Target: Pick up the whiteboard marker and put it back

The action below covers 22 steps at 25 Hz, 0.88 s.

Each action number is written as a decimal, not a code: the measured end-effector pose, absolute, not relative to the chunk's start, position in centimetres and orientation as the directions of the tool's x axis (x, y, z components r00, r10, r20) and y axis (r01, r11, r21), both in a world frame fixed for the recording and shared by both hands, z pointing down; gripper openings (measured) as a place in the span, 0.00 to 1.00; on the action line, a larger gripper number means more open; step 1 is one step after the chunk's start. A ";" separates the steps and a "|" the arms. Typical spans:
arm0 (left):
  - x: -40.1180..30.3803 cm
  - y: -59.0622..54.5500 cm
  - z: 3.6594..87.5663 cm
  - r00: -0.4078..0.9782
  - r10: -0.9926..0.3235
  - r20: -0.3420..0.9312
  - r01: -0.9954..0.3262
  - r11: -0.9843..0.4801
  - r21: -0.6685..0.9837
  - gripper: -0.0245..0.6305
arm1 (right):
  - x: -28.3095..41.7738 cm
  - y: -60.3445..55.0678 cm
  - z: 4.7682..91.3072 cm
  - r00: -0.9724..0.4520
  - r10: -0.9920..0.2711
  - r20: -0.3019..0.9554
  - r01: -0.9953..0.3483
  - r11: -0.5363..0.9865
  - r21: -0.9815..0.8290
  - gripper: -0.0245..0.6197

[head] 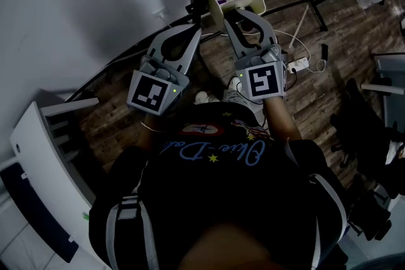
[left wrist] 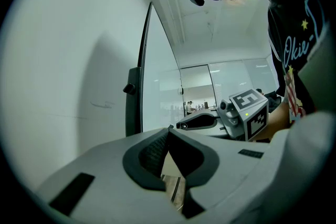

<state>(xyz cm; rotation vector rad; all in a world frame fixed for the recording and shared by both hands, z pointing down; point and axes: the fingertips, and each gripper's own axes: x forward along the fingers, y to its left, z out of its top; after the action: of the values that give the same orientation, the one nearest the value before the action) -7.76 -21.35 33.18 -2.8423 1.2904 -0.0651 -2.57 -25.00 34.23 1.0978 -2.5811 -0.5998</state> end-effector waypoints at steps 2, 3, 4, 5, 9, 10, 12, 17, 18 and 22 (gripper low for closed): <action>-7.7 -21.5 33.1 0.660 -0.751 0.029 -0.750 -0.660 -0.037 0.06 | -2.4 -25.2 34.0 -0.671 -0.737 0.082 -0.625 0.622 0.472 0.15; -7.7 -21.5 33.1 0.661 -0.750 0.029 -0.749 -0.662 -0.039 0.06 | -2.3 -25.2 34.0 -0.670 -0.738 0.080 -0.627 0.620 0.471 0.15; -7.6 -21.6 33.1 0.662 -0.749 0.029 -0.748 -0.663 -0.039 0.06 | -2.2 -25.3 33.9 -0.669 -0.739 0.079 -0.629 0.620 0.469 0.15; -7.6 -21.6 33.2 0.664 -0.748 0.030 -0.747 -0.664 -0.038 0.06 | -2.2 -25.3 33.9 -0.668 -0.740 0.078 -0.631 0.620 0.466 0.15; -7.5 -21.9 33.1 0.666 -0.745 0.030 -0.744 -0.667 -0.038 0.06 | -1.9 -25.5 33.8 -0.666 -0.742 0.074 -0.641 0.620 0.452 0.15; -7.5 -21.9 33.1 0.666 -0.745 0.030 -0.744 -0.667 -0.038 0.06 | -1.8 -25.6 33.7 -0.665 -0.743 0.073 -0.644 0.620 0.447 0.15; -7.5 -21.9 33.0 0.667 -0.745 0.028 -0.744 -0.667 -0.040 0.06 | -1.6 -25.7 33.5 -0.662 -0.746 0.071 -0.651 0.620 0.439 0.15; -7.4 -22.0 33.0 0.669 -0.743 0.029 -0.742 -0.670 -0.043 0.06 | -1.3 -25.8 32.9 -0.657 -0.752 0.056 -0.670 0.616 0.414 0.15; -7.4 -22.0 33.0 0.669 -0.742 0.029 -0.741 -0.670 -0.043 0.06 | -1.2 -25.8 32.8 -0.657 -0.752 0.053 -0.672 0.616 0.411 0.15; -7.3 -21.9 33.0 0.671 -0.741 0.027 -0.740 -0.672 -0.045 0.06 | -0.9 -25.7 32.3 -0.656 -0.754 0.044 -0.684 0.618 0.388 0.15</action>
<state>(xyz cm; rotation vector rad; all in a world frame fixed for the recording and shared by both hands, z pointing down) -7.28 -21.94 33.02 -2.8440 1.2600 -0.0671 -0.88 -25.73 32.33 1.1875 -2.6391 -0.5052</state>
